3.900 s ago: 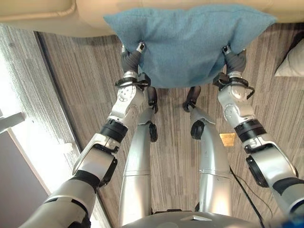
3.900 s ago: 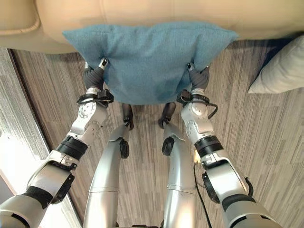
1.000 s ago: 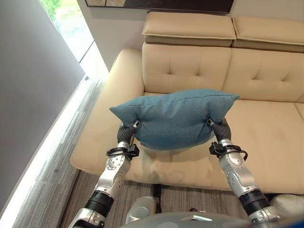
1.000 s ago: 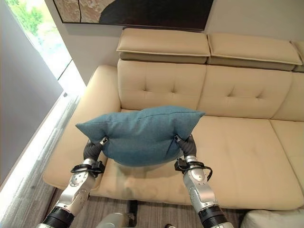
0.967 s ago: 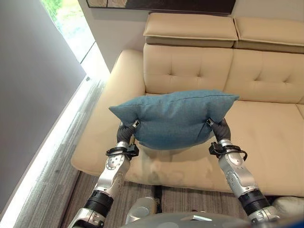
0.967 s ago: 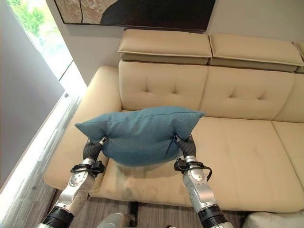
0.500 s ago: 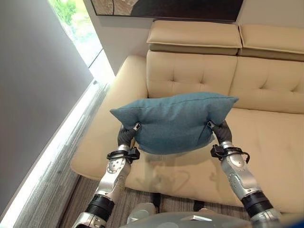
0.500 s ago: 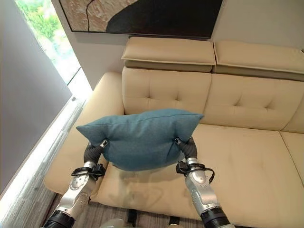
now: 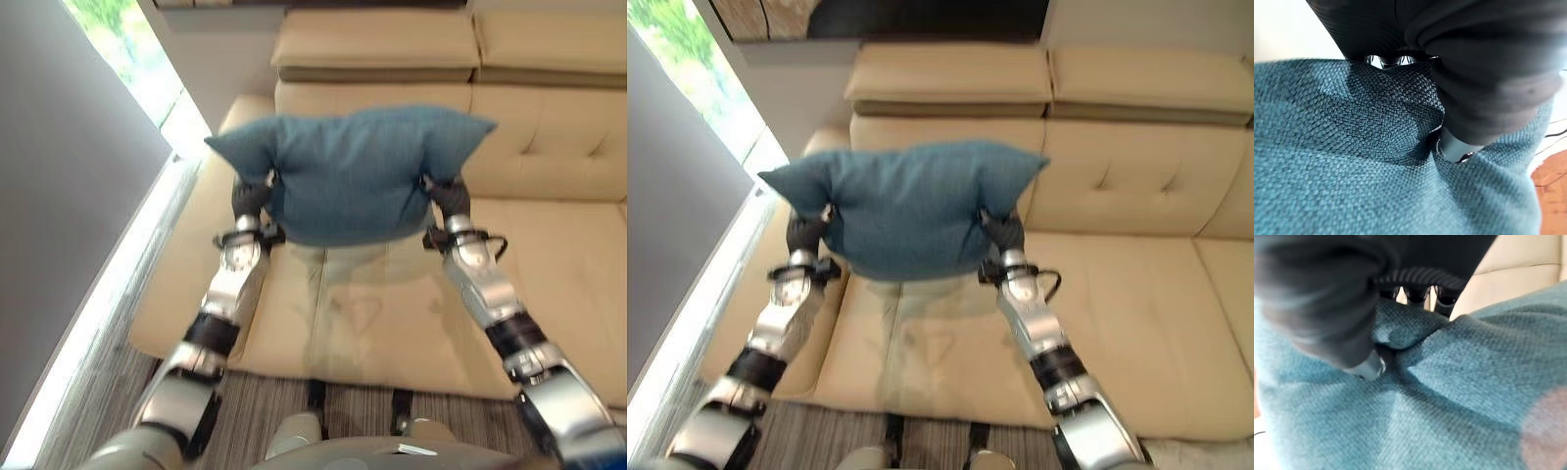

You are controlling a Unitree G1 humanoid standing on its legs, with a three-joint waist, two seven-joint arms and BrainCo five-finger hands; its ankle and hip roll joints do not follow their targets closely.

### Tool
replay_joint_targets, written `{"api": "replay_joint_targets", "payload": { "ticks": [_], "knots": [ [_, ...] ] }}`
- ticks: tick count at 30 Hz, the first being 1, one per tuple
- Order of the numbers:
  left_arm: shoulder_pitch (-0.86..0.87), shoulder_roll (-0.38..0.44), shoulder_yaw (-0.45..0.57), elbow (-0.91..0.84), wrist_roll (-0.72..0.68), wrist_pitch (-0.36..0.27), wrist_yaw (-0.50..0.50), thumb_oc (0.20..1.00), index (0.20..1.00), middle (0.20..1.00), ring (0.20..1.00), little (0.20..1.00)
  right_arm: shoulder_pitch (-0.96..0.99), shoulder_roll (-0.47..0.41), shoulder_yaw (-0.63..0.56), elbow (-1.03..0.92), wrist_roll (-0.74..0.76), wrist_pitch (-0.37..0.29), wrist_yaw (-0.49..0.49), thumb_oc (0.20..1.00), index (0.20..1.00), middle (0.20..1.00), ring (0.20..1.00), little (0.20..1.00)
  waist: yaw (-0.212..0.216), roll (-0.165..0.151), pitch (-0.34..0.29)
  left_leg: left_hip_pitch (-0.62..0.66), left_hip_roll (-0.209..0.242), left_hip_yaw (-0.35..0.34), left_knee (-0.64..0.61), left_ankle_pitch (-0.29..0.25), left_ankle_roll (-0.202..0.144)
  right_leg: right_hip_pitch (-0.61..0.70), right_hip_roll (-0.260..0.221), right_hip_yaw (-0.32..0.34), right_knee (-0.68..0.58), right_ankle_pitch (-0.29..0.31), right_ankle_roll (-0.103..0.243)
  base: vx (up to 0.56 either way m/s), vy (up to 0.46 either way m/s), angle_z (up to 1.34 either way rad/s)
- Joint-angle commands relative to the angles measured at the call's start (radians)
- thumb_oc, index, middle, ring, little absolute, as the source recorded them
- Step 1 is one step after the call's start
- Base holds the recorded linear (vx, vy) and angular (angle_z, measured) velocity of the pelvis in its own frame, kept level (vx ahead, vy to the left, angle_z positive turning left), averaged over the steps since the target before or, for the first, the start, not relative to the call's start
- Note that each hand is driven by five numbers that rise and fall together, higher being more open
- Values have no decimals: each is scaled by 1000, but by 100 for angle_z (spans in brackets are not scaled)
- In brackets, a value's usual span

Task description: Pick up all the scattered cushions and arrange them neatly on the sofa.

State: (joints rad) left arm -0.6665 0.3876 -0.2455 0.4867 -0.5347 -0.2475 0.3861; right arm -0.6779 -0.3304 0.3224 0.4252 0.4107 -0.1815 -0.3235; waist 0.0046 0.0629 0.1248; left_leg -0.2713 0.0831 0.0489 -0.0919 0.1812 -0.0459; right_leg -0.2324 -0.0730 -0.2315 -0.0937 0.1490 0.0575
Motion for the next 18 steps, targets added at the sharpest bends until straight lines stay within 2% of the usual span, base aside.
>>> {"api": "replay_joint_targets", "payload": {
  "ticks": [1,5,8,9,18],
  "knots": [
    [-165,39,-119,-27,28,-126,-7,200,200,200,200,200,-141,43,58,-118,-90,-107,-14,200,200,200,200,200,-12,-43,3,30,4,6,5,-102,-55,20,-37,-5,6,-81,79,-128,91,-1],
    [-341,103,-154,86,2,-146,13,200,200,200,200,200,-292,14,69,-54,-114,-118,-77,200,200,200,200,200,-13,-43,29,-63,-12,9,26,-88,-51,-68,-54,19,23,-57,81,-57,69,-11],
    [-397,110,-172,142,-16,-148,10,200,200,200,200,200,-342,9,70,-25,-119,-120,-97,200,200,200,200,200,-17,-43,35,-91,-16,15,31,-84,-52,-98,-62,23,28,-49,84,-22,72,-12],
    [-478,124,-189,210,-41,-147,8,200,200,200,200,200,-410,-9,71,7,-123,-120,-129,200,200,200,200,200,-23,-39,48,-131,-22,22,22,-71,-56,-144,-71,26,31,-36,92,-5,70,-7],
    [-605,145,-247,299,-23,-127,-15,200,200,200,200,200,-508,-68,80,108,-172,-97,-173,200,200,200,200,200,-27,-36,81,-241,-33,29,5,-43,-71,-260,-89,19,22,5,113,-5,25,-4]
  ]
}}
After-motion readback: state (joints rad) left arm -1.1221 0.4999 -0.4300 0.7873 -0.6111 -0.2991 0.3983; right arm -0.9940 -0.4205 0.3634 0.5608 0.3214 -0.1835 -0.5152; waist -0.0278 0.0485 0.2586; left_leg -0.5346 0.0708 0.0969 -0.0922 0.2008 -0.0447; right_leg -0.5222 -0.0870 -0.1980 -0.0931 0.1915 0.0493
